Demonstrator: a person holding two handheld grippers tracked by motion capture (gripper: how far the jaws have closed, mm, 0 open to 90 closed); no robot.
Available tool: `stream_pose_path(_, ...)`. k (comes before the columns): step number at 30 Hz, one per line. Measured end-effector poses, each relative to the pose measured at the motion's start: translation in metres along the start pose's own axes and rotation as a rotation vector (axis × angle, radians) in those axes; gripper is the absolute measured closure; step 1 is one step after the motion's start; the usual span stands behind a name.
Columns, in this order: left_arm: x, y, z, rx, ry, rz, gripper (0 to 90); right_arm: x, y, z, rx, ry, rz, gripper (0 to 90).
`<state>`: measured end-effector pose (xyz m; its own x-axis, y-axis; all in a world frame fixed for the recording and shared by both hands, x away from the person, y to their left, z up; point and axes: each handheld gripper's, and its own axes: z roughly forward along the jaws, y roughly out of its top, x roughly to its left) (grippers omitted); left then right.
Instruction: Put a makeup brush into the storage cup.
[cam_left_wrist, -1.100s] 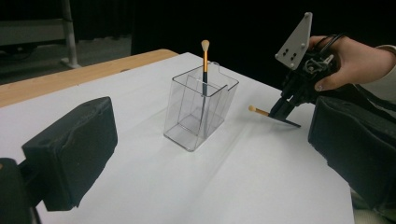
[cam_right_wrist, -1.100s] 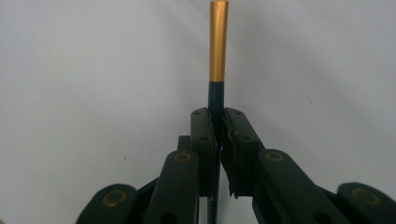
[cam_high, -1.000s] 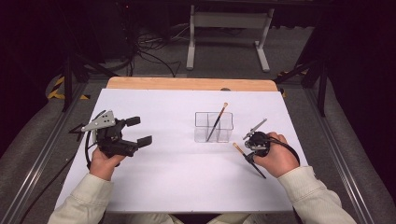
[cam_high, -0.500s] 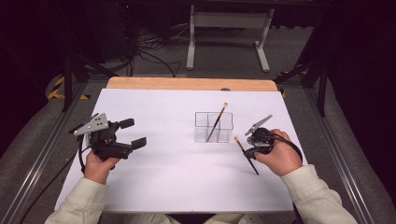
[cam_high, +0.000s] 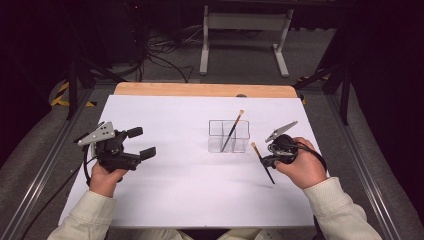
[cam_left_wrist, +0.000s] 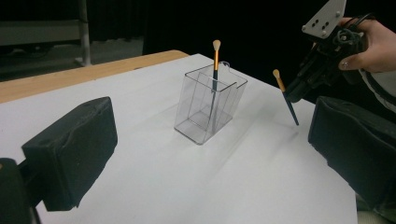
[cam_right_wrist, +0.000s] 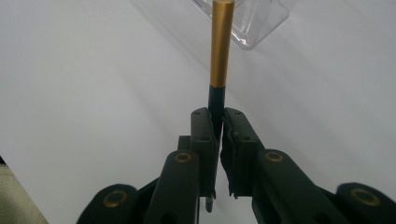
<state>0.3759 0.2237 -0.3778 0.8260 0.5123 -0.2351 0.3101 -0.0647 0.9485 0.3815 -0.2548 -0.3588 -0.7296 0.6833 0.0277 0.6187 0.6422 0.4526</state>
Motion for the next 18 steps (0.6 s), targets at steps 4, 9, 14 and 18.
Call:
stream_pose_path(4,0.000,0.000,0.001,-0.001,0.000,-0.005,2.2,0.001,0.000,-0.007,-0.042,0.003,-0.001,83.5)
stream_pose_path(9,0.001,0.000,0.002,-0.001,-0.005,0.000,2.2,0.001,-0.001,-0.014,-0.095,0.005,-0.010,83.5)
stream_pose_path(14,0.001,-0.001,0.002,-0.001,-0.003,0.002,2.2,0.001,-0.002,-0.020,-0.159,0.005,-0.019,83.5)
stream_pose_path(18,0.001,-0.001,0.002,-0.005,-0.001,-0.001,2.2,0.001,-0.003,-0.025,-0.200,0.012,-0.015,83.4)
